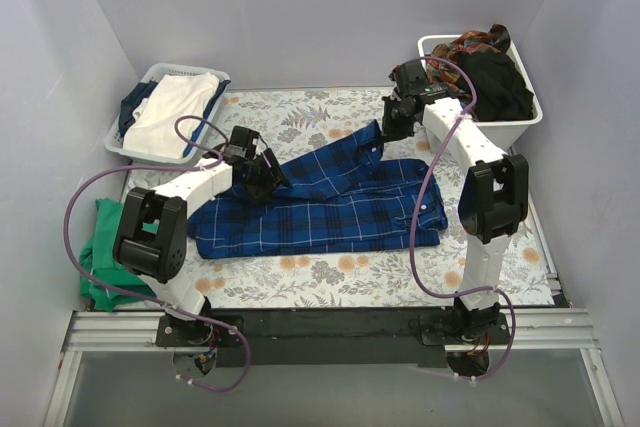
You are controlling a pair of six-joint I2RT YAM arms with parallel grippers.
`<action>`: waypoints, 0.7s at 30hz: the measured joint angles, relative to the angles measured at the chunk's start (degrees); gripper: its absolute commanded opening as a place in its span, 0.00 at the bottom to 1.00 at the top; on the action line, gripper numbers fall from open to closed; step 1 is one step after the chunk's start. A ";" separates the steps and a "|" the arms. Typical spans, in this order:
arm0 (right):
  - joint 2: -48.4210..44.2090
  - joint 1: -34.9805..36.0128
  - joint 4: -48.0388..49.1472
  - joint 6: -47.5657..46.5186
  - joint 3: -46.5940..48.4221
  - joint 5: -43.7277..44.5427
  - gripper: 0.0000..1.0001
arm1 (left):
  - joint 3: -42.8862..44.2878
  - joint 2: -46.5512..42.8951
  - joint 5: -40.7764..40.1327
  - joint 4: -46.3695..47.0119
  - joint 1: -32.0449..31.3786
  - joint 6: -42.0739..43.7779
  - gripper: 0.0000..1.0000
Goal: Fold and stack the long sleeve shirts
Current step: Fold the shirt
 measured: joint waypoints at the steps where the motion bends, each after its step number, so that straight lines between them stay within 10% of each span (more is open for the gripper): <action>1: 0.00 0.02 0.00 0.00 0.00 -0.07 0.01 | 0.00 0.00 -0.15 -0.22 -0.63 -0.63 0.60; 21: -1.62 0.02 1.68 0.11 -3.34 -1.62 0.01 | 17.53 10.01 -14.99 -9.57 -15.26 -12.24 0.54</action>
